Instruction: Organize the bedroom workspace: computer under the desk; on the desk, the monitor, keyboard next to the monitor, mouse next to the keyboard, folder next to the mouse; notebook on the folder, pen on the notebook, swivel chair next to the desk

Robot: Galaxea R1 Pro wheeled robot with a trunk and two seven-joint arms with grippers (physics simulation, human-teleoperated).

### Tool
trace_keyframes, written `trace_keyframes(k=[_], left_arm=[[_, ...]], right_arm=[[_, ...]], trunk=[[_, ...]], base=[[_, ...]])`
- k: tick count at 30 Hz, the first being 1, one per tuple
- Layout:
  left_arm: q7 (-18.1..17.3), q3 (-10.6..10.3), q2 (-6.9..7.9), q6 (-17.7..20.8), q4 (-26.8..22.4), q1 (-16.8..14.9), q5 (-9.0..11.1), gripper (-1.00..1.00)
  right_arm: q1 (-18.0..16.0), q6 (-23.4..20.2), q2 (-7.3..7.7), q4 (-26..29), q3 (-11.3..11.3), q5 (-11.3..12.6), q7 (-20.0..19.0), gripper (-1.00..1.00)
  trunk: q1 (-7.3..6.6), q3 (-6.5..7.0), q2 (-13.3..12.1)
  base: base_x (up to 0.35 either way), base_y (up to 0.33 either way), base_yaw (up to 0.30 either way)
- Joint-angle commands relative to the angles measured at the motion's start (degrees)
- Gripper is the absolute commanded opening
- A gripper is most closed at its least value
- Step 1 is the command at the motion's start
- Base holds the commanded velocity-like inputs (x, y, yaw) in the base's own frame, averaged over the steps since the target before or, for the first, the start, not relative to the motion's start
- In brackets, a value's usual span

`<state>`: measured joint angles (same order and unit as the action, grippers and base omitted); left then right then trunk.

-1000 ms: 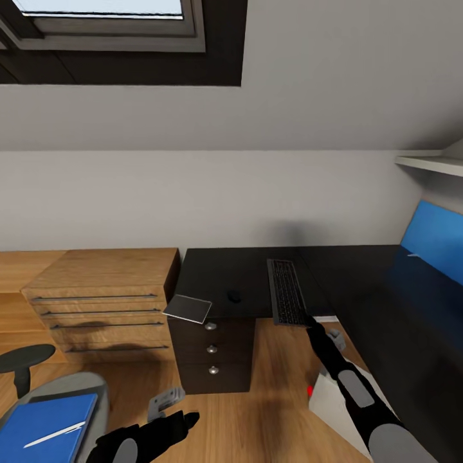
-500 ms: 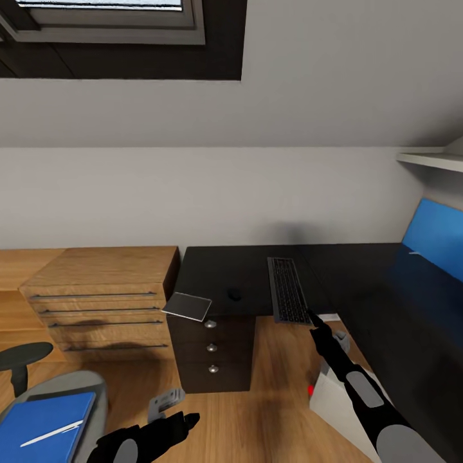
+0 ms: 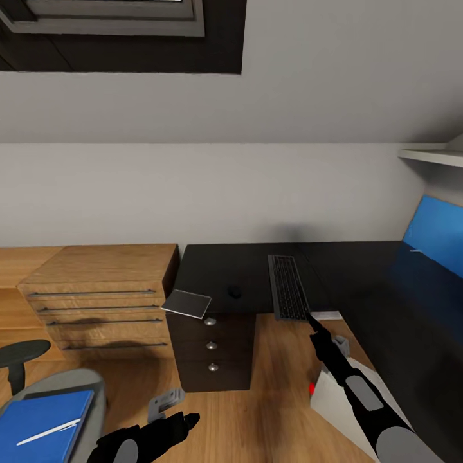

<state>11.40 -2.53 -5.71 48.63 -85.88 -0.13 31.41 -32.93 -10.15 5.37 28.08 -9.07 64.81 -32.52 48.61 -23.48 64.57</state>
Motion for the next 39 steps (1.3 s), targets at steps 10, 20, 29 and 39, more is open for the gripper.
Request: trace_keyframes(k=[10, 20, 29, 39], left_arm=[[0.57, -0.01, 0.0, 0.15, -0.07, 0.0, 0.59, 1.0], [0.56, -0.01, 0.0, 0.15, -0.07, -0.03, 0.59, 1.0], [0.56, -0.01, 0.0, 0.15, -0.07, -0.01, 0.54, 1.0], [0.56, -0.01, 0.0, 0.15, -0.07, -0.01, 0.59, 1.0]], right_arm=[[-0.06, -0.41, -0.13, -0.03, -0.1, 0.43, 1.19, 1.0], [-0.13, 0.03, -0.61, 0.47, -0.41, 1.22, 6.53, 1.0], [-0.11, 0.0, -1.44, 0.57, -0.57, 5.15, 9.21, 1.0], [-0.13, -0.47, -1.64, 0.65, -0.56, 12.45, 9.16, 1.0]], trunk=[[2.21, -1.85, 4.06], [4.4, -3.65, 8.07], [6.38, -5.27, 11.68], [8.58, -7.06, 15.69]], base=[[0.0, 0.0, 0.0], [0.0, 0.0, 0.0], [0.0, 0.0, 0.0], [0.0, 0.0, 0.0]])
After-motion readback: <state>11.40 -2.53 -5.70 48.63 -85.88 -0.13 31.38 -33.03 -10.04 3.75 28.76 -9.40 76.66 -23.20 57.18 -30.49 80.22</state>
